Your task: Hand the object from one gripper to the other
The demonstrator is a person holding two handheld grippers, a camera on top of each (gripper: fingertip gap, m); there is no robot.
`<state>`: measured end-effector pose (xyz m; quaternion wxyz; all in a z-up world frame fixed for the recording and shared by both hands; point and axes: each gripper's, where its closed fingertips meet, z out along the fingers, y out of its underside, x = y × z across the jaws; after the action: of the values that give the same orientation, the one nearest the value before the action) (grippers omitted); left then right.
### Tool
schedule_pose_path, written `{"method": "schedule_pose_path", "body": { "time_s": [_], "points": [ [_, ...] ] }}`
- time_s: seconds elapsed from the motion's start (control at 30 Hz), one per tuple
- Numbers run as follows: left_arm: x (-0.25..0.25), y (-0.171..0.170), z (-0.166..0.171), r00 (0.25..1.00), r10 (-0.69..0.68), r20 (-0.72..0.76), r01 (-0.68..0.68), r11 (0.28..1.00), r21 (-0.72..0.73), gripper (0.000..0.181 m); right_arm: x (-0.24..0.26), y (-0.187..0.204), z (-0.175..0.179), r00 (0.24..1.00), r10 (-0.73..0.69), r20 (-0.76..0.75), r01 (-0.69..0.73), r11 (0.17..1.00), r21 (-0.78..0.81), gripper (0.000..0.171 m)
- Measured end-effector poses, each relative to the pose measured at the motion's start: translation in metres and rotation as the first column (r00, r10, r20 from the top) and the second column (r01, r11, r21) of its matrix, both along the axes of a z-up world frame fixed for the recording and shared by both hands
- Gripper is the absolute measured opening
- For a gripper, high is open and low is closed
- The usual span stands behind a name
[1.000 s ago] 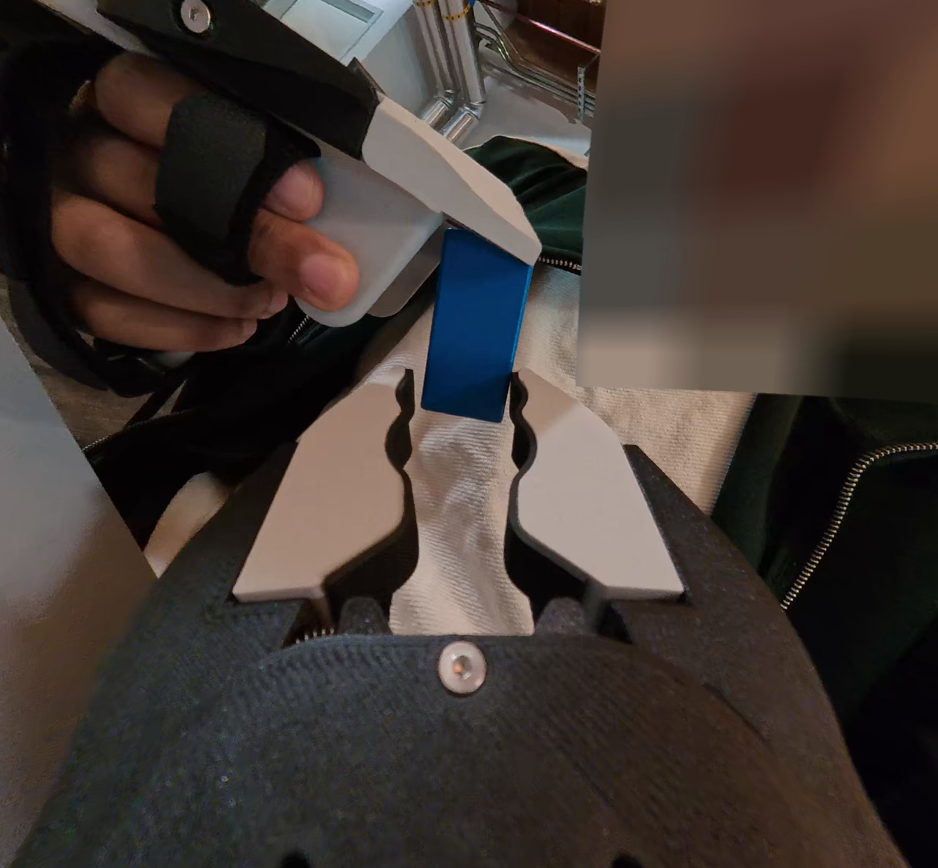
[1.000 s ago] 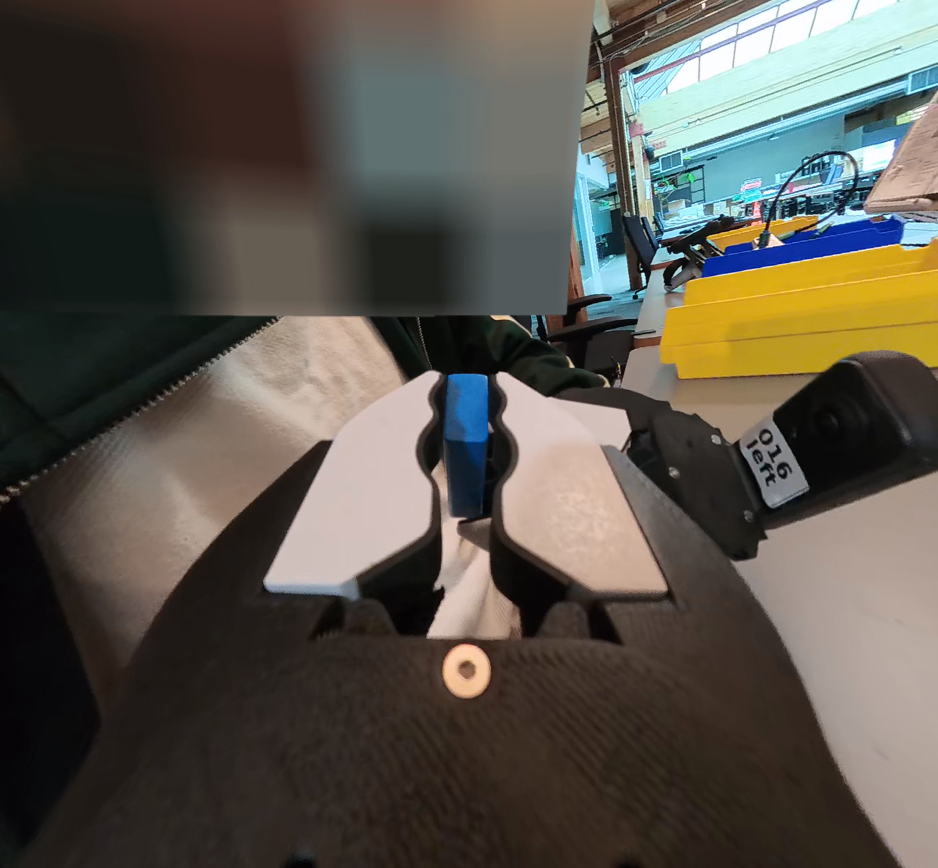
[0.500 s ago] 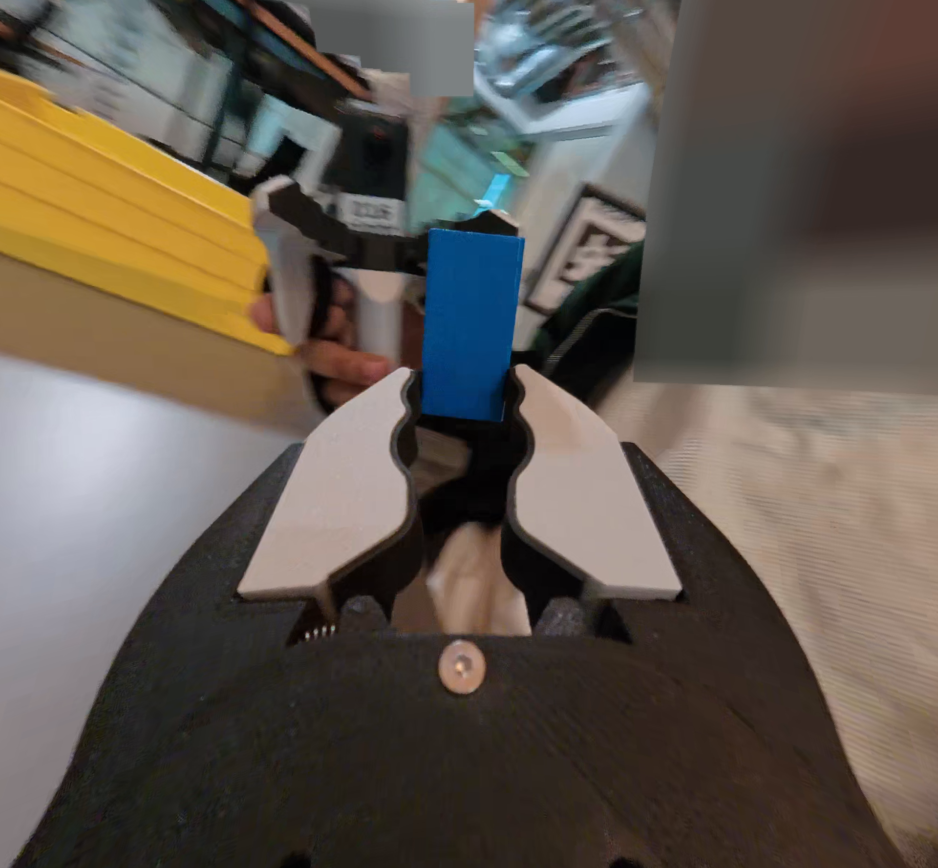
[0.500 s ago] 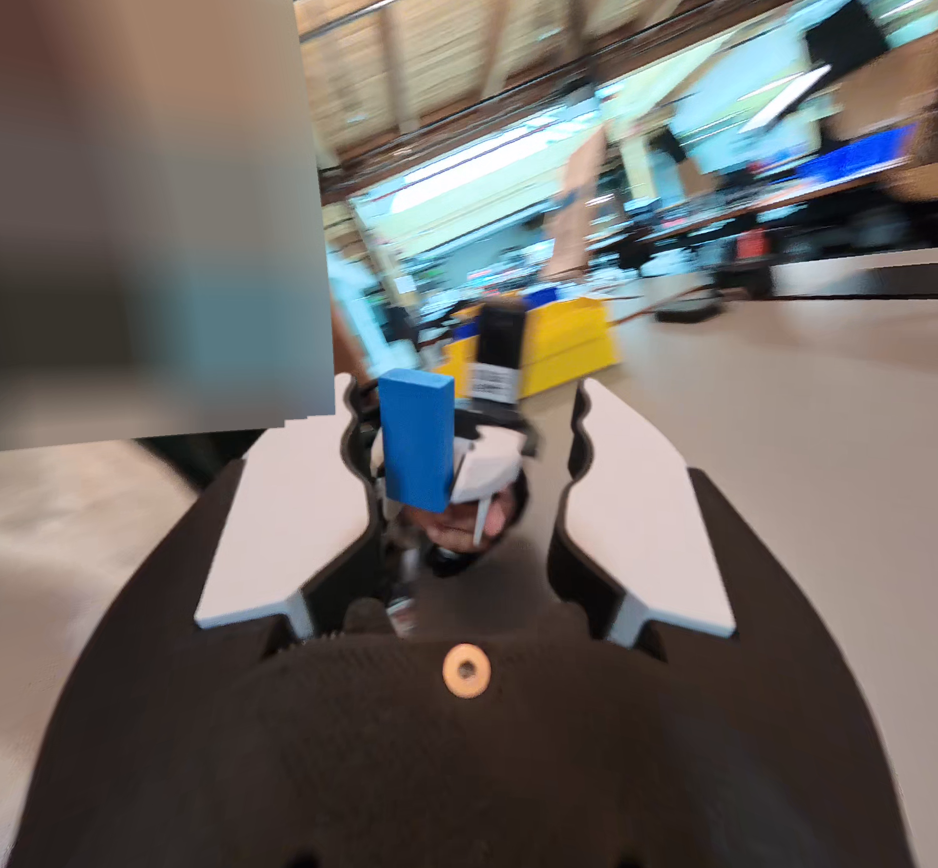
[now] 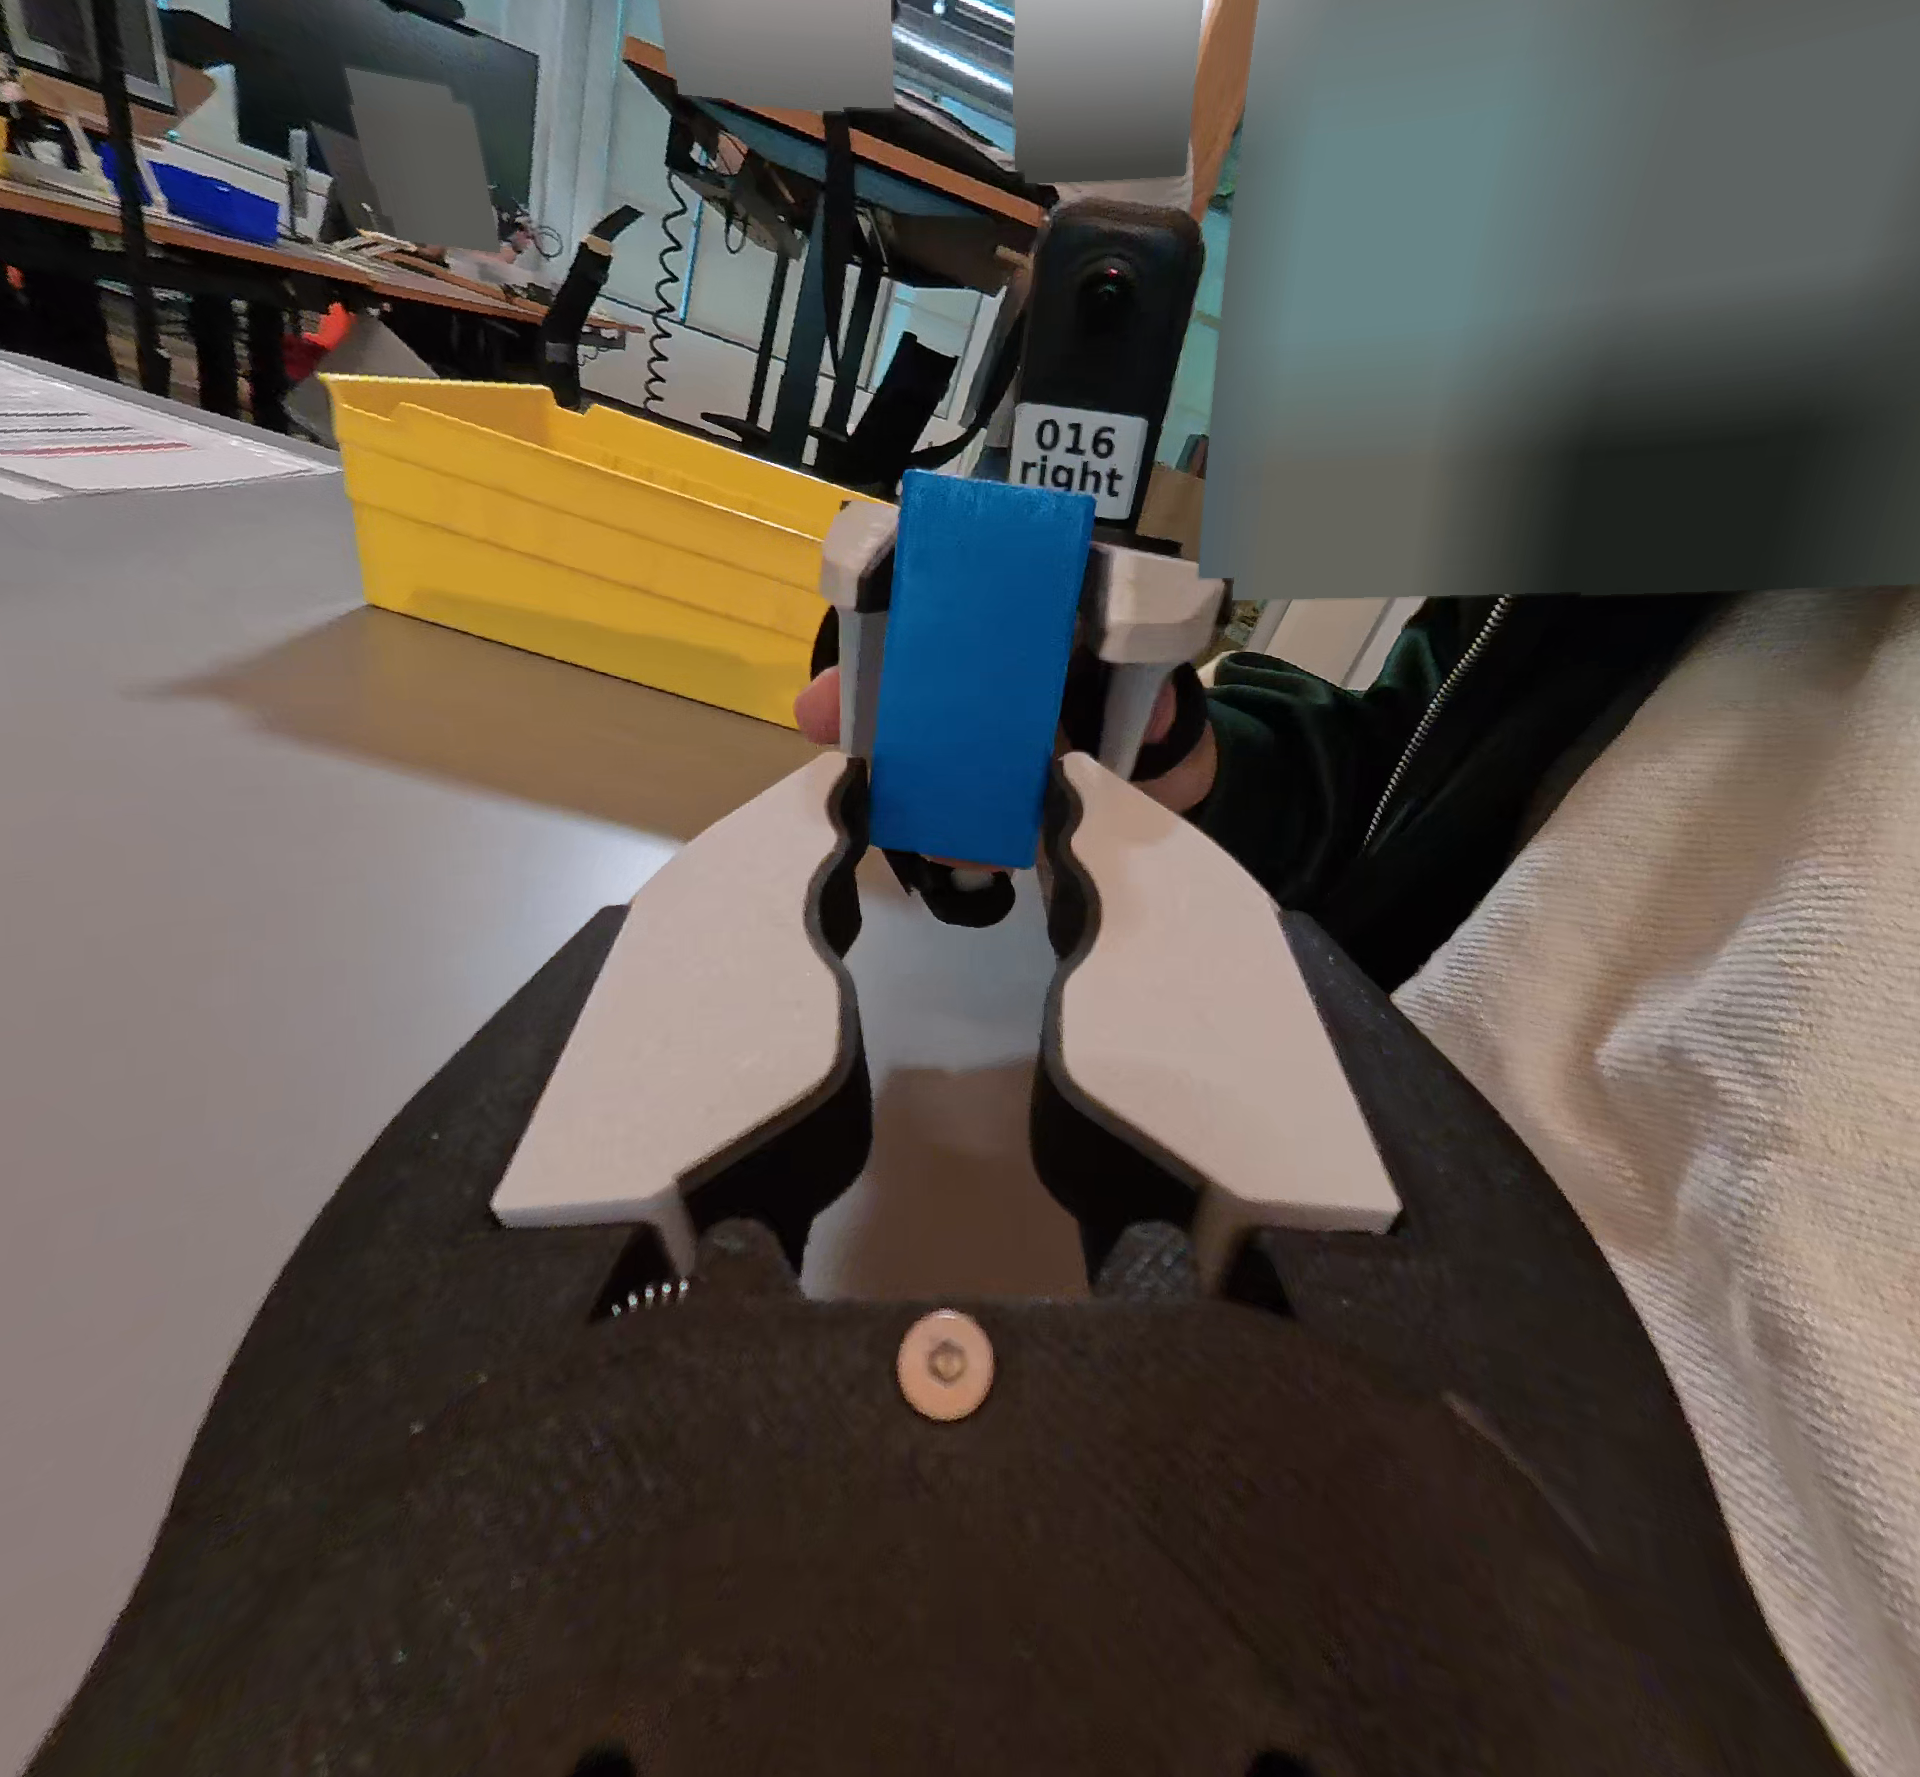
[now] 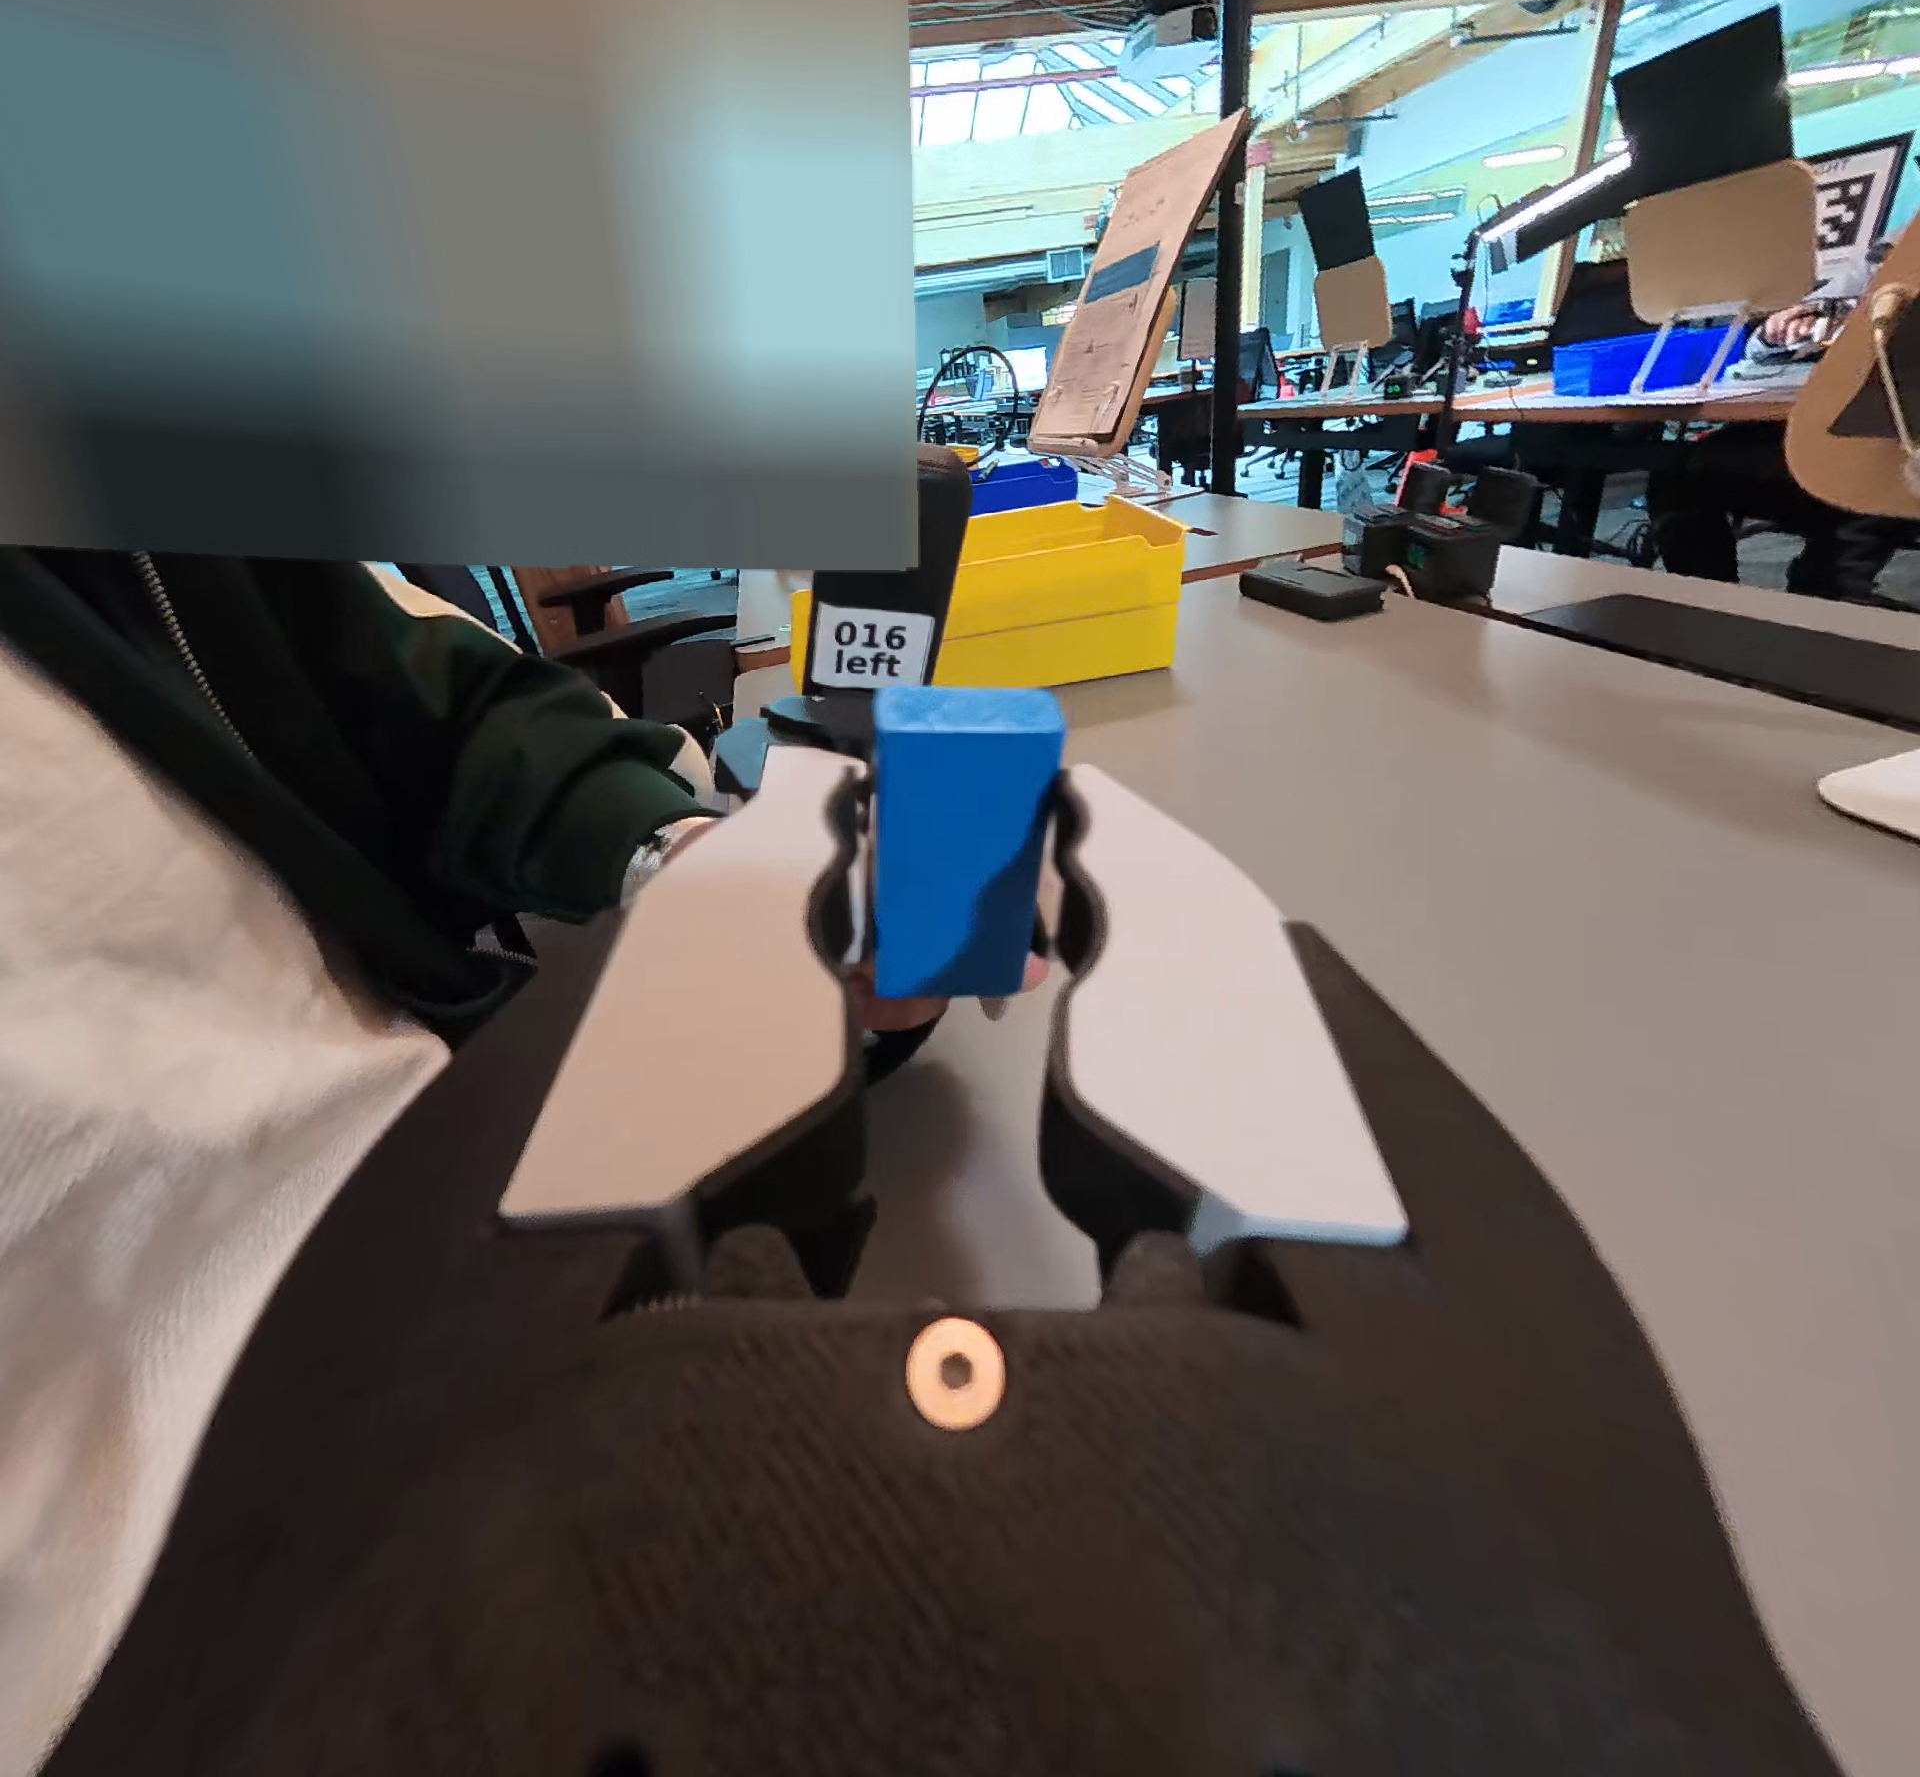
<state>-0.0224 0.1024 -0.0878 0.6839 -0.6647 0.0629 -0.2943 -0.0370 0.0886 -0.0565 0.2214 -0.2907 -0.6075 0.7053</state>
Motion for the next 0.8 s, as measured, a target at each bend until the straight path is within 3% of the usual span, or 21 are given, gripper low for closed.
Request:
{"method": "schedule_pose_path", "body": {
  "time_s": [0.27,0.53,0.67,0.8],
  "points": [
    [0.007,-0.002,0.000,0.999,-0.049,-0.004,0.049,0.999,0.001,0.032,0.002,-0.002,0.001,0.999,0.033,-0.007,-0.033,0.999,0.006,0.032],
    [-0.008,-0.003,0.005,0.996,-0.033,0.079,0.033,0.999,-0.005,0.046,-0.003,0.016,0.003,0.999,-0.033,-0.021,0.033,0.999,0.004,0.033],
    [-0.018,-0.001,-0.003,0.968,-0.054,0.246,0.084,0.990,-0.111,0.054,-0.005,0.023,-0.005,0.993,-0.094,-0.068,0.105,0.980,0.172,0.032],
    [-0.028,-0.001,-0.007,0.911,-0.049,0.409,0.123,0.980,-0.157,0.050,-0.009,0.027,-0.022,0.978,-0.147,-0.147,0.197,0.882,0.429,0.033]
  ]
}}
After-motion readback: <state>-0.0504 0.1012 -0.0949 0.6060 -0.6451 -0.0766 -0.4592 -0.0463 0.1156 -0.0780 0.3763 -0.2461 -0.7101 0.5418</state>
